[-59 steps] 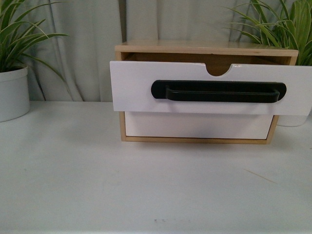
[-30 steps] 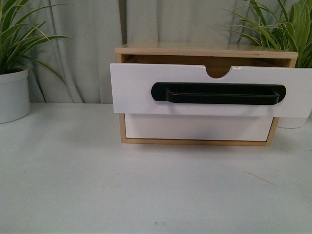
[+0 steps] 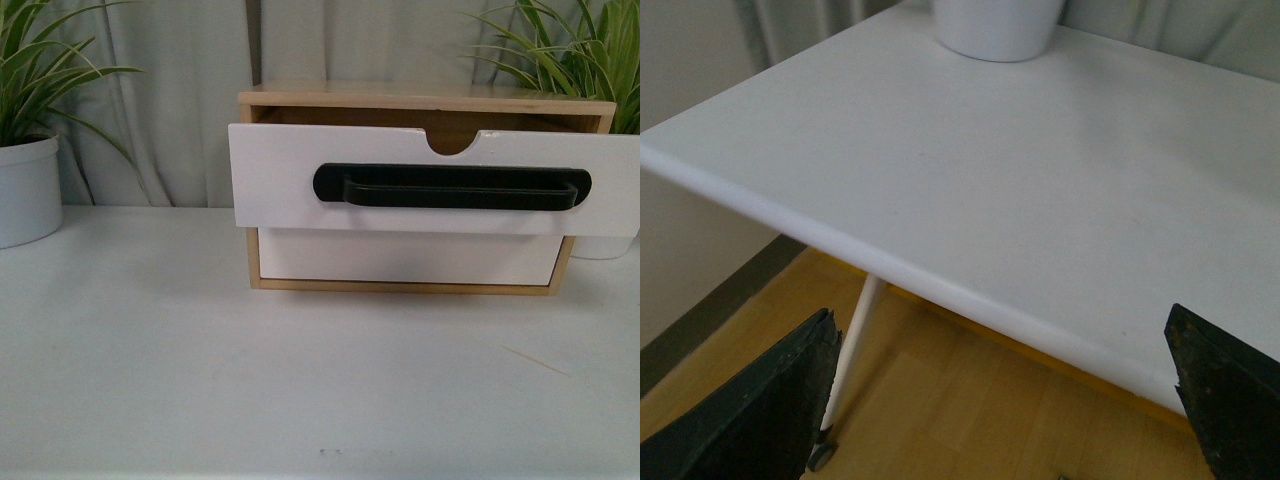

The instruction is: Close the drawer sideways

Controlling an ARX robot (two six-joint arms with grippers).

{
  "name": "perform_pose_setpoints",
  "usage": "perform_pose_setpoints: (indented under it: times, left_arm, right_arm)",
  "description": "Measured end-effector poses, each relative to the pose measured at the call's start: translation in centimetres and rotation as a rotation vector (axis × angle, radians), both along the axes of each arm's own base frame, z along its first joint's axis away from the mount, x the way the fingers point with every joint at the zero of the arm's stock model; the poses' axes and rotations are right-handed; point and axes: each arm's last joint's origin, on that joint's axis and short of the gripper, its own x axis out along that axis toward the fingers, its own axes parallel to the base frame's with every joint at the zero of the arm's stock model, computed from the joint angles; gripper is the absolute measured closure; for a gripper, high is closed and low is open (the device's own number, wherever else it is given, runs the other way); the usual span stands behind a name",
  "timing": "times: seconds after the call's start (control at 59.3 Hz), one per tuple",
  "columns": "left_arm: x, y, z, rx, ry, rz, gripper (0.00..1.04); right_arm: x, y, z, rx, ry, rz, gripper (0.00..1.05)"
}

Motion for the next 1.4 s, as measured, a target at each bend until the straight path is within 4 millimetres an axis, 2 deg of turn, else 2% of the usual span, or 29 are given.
perform_pose_setpoints:
  times: [0.067,0.169,0.303,0.539,0.742,1.045,1.399]
  left_arm:
    - [1.2,-0.7,1.2,-0.106,-0.038,0.024,0.06]
    - [3.6,-2.7,3.1,-0.301,-0.106,-0.035,0.06]
    - [6.5,-5.8,3.6,-0.470,-0.120,-0.108,0.06]
    - [10.0,-9.2,3.8,-0.578,-0.119,-0.191,0.06]
    - [12.6,-12.9,5.1,-0.615,-0.115,-0.287,0.06]
    - [14.9,-14.8,5.4,-0.633,-0.106,-0.337,0.06]
    - [17.6,-15.3,4.8,-0.639,-0.075,-0.340,0.06]
  right_arm:
    - [0.9,0.0,1.1,-0.065,-0.021,0.007,0.09]
    - [3.2,0.3,2.1,-0.244,-0.054,0.042,0.09]
    - [5.9,1.1,2.3,-0.420,-0.067,0.110,0.09]
    - [9.1,1.8,2.1,-0.520,-0.095,0.130,0.09]
    - [11.9,2.6,1.6,-0.544,-0.088,0.145,0.09]
    - [13.8,3.4,1.5,-0.546,-0.097,0.154,0.09]
    - [15.1,4.4,1.9,-0.544,-0.118,0.175,0.09]
